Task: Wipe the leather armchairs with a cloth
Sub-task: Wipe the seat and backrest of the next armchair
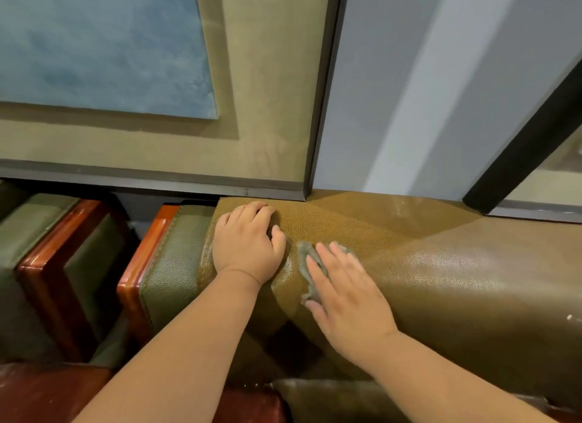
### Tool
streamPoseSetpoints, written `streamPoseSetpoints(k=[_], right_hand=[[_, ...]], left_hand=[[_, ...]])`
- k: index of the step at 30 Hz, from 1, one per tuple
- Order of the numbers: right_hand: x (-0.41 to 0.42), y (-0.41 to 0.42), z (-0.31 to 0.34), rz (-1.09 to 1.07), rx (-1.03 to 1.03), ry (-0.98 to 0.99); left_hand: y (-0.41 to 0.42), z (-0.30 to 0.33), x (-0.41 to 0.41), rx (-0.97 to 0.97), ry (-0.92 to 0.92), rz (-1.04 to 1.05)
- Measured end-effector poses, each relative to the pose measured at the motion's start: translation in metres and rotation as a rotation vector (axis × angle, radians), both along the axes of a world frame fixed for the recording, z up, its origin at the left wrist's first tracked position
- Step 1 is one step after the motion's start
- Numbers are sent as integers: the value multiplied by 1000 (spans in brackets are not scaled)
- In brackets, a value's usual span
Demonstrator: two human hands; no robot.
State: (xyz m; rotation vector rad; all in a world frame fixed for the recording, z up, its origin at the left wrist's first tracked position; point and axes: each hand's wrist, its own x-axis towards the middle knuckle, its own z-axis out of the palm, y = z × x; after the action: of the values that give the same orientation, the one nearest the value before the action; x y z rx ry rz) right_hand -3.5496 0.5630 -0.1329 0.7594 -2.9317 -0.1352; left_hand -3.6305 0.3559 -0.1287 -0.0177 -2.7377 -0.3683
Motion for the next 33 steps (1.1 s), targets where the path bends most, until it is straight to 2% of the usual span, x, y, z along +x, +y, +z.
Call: streamPoseSetpoints(k=[2,6,9,11,13,15,16,18,21,23,25,27,29,31,33], right_hand=[[-15,36,7,41,28,-16],[-27,129,20,-409,-119,3],[-31,123,32,-592,-202,-47],[-27,91,39,-471,-194,-137],[-9,68,38,-230,-152,-204],[4,78,38,-89,-80,-203],[2,94,40,-89,-67,-182],[-14,134,40,-232,-120,-137],[-50,181,49,-571,-273,-165],[-69,172,54,-671,-272,-165],[-79,130,54,-553,-240,-184],[-73,83,54,-289,-205,-219],[-75,79,57,-162,-208,-273],[-96,119,57,-220,-219,-282],[-118,168,59,-496,-239,-235]], left_hand=[[-1,5,-1,-26,-15,13],[9,16,-3,-94,-118,-1],[22,25,2,-78,-212,80],[42,35,6,-24,-254,130],[69,41,10,-2,-278,53],[96,41,10,21,-264,-68],[107,40,10,36,-252,-117],[120,34,8,14,-228,-168],[127,23,7,-25,-182,-109],[128,18,3,-58,-162,-90],[127,12,0,-69,-137,-86],[126,8,-2,-59,-122,-91],[127,6,-1,-56,-120,-91],[128,5,-1,-55,-131,-84],[130,6,-2,-62,-132,-93]])
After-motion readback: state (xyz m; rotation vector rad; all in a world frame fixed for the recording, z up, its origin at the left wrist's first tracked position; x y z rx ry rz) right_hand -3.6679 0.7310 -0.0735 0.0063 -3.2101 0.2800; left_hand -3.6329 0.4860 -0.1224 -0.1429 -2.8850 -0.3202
